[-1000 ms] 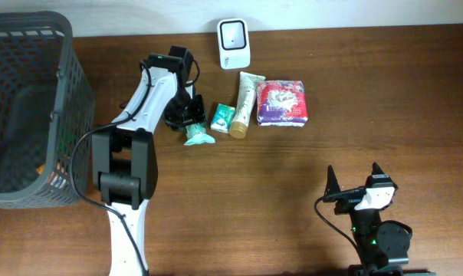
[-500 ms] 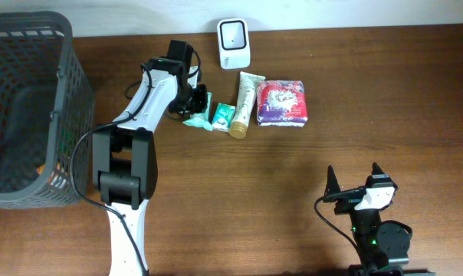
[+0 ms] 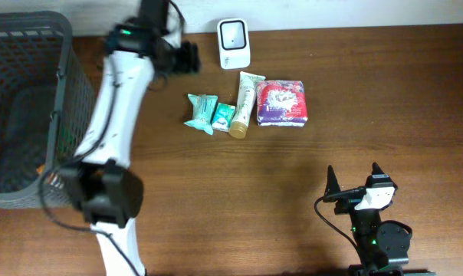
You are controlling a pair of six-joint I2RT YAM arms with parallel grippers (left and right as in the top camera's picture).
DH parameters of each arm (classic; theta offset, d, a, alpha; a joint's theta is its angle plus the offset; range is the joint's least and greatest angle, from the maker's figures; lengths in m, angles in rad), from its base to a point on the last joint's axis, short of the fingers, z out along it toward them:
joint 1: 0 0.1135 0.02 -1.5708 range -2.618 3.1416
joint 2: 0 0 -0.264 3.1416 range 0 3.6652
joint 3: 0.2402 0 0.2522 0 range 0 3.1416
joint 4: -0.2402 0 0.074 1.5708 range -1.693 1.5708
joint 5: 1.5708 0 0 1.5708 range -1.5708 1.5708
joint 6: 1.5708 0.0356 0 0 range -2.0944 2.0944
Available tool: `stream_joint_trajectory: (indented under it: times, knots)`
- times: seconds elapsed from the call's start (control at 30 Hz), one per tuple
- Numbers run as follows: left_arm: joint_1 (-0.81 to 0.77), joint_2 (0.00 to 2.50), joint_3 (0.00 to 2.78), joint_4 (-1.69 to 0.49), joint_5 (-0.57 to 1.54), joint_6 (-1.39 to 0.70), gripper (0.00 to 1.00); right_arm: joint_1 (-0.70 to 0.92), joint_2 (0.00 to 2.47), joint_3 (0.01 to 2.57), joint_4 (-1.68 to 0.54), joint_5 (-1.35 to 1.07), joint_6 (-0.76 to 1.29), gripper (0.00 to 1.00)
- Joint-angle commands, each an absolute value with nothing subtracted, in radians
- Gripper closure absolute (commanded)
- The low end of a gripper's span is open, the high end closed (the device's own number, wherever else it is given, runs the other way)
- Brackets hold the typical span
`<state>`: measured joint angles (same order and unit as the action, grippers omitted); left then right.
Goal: Scan the item barcode
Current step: 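Hold the wipes pack at the scanner, then place it left of the tissues, then reach the left gripper into the basket and grasp the orange box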
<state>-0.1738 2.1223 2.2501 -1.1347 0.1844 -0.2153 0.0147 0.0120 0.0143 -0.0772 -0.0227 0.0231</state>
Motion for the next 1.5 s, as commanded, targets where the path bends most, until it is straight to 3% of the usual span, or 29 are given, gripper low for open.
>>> stream_joint_trajectory:
  times: [0.0, 0.3, 0.47, 0.57, 0.7, 0.8, 0.9, 1.3, 1.4, 1.47]
  knots:
    - [-0.046, 1.977, 2.406, -1.146, 0.149, -0.212, 0.25, 0.019, 0.006, 0.006, -0.078, -0.017, 0.027, 0.01]
    - [0.423, 1.862, 2.436, -1.262, 0.03, -0.284, 0.01, 0.02, 0.006, 0.006, -0.078, -0.017, 0.027, 0.01]
    - [0.588, 1.941, 2.434, -1.373, 0.029, -0.283, 0.0, 0.02, 0.006, 0.006, -0.078, -0.017, 0.027, 0.01]
    - [0.621, 2.011, 2.434, -1.439, 0.028, -0.284, 0.11, 0.02, 0.006, 0.006, -0.078, -0.017, 0.027, 0.01]
    - [0.625, 2.115, 2.434, -1.538, -0.017, -0.354, 0.13, 0.02, 0.006, 0.006, -0.078, -0.017, 0.027, 0.01]
    - [0.625, 2.182, 2.434, -1.655, -0.178, -0.471, 0.16, 0.02, 0.006, 0.006, -0.078, -0.017, 0.027, 0.01]
    - [0.625, 2.222, 2.428, -1.688, -0.199, -0.471, 0.25, 0.02, 0.006, 0.006, -0.078, -0.017, 0.027, 0.01]
    - [0.625, 2.226, 2.057, -1.567, -0.194, -0.451, 0.24, 0.02, 0.006, 0.006, -0.078, -0.017, 0.027, 0.01]
    - [0.625, 2.227, 1.961, -1.469, -0.108, -0.387, 0.26, 0.02, 0.006, 0.006, -0.078, -0.017, 0.027, 0.01]
    - [0.625, 2.227, 1.92, -1.43, -0.108, -0.387, 0.33, 0.02, 0.006, 0.006, -0.078, -0.017, 0.027, 0.01]
